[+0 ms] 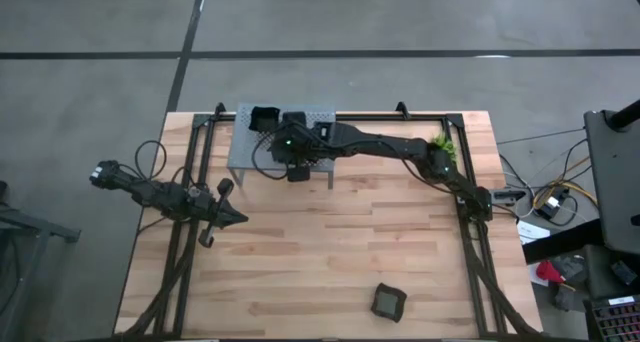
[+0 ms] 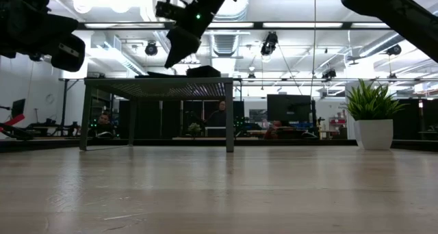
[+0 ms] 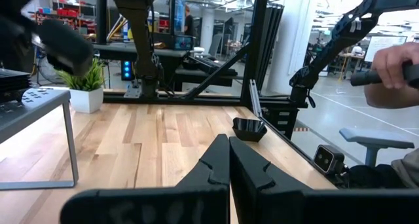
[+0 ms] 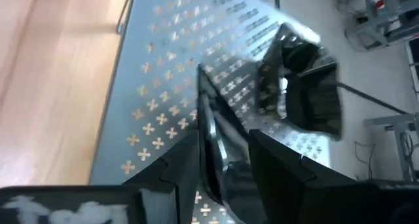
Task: Pick & Place Mini shaped plates
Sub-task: Stack the black leaf-shaped plate on top of the black leaf-shaped plate on the shelf
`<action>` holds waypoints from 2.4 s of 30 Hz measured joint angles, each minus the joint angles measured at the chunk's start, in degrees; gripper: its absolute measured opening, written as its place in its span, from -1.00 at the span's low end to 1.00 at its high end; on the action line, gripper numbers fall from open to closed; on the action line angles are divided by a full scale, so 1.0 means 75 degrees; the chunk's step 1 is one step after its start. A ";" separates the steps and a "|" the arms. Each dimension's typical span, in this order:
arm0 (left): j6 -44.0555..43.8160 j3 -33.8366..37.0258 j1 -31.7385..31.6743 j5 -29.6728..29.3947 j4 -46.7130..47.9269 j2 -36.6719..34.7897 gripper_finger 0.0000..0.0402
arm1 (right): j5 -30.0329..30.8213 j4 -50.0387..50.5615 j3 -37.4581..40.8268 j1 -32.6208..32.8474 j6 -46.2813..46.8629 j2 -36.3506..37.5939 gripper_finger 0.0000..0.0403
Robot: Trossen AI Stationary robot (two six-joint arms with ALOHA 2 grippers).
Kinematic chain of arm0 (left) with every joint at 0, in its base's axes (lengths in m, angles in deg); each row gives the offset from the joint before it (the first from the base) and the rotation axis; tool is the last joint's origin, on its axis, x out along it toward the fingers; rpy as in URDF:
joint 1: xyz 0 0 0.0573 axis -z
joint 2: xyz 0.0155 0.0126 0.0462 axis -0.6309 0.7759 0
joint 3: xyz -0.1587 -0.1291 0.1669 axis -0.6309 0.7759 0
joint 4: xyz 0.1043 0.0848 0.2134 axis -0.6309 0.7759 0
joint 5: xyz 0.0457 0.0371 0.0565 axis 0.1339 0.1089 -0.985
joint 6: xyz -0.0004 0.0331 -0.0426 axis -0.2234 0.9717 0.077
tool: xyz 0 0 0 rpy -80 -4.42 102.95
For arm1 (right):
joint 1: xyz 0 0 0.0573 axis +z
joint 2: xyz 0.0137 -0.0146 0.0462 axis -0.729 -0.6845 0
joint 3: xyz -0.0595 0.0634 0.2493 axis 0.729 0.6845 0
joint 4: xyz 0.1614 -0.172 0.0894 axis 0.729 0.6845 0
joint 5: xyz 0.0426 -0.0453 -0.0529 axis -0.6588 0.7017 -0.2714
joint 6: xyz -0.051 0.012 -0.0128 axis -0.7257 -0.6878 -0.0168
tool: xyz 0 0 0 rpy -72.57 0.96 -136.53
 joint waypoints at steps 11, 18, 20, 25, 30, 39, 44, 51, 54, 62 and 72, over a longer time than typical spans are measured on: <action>0.0000 0.0000 -0.0001 0.0000 -0.0003 0.0002 -1.00 | 0.0151 0.0120 -0.0003 -0.0200 0.0653 0.0558 -0.55; 0.0000 0.0000 -0.0003 0.0003 -0.0001 0.0002 -1.00 | 0.0139 0.0844 0.0068 -0.0856 0.1829 0.0565 -0.93; 0.0000 0.0000 -0.0002 0.0000 -0.0002 0.0001 -1.00 | 0.0119 0.0872 0.0085 -0.0999 0.2242 0.0564 -0.94; 0.0000 0.0000 -0.0001 0.0002 0.0000 0.0000 -1.00 | -0.0161 0.0968 0.0088 -0.1248 0.3105 0.0562 -0.96; 0.0000 0.0000 0.0000 0.0000 0.0000 0.0001 -1.00 | -0.0700 0.1301 0.0194 -0.1472 0.3689 0.0556 -0.96; 0.0000 0.0000 -0.0003 0.0002 -0.0001 0.0000 -1.00 | -0.1173 0.1000 0.0488 -0.1483 0.3663 0.0553 -0.96; 0.0000 0.0000 -0.0002 0.0000 -0.0001 0.0001 -1.00 | -0.1565 0.0859 0.0631 -0.1492 0.3703 0.0552 -0.96; 0.0000 0.0000 -0.0003 0.0000 0.0000 0.0000 -1.00 | -0.1888 0.0734 0.0632 -0.1483 0.3667 0.0544 -0.96; 0.0000 0.0000 -0.0003 0.0003 -0.0003 0.0000 -1.00 | -0.1909 0.0743 0.0632 -0.1436 0.3638 0.0544 -0.96; 0.0000 0.0000 0.0000 0.0000 0.0000 0.0000 -1.00 | -0.2070 0.0720 0.0632 -0.1355 0.3535 0.0544 -0.96; 0.0000 0.0000 0.0000 0.0002 0.0000 0.0000 -1.00 | -0.2011 0.0516 0.0632 -0.1319 0.3455 0.0544 -0.96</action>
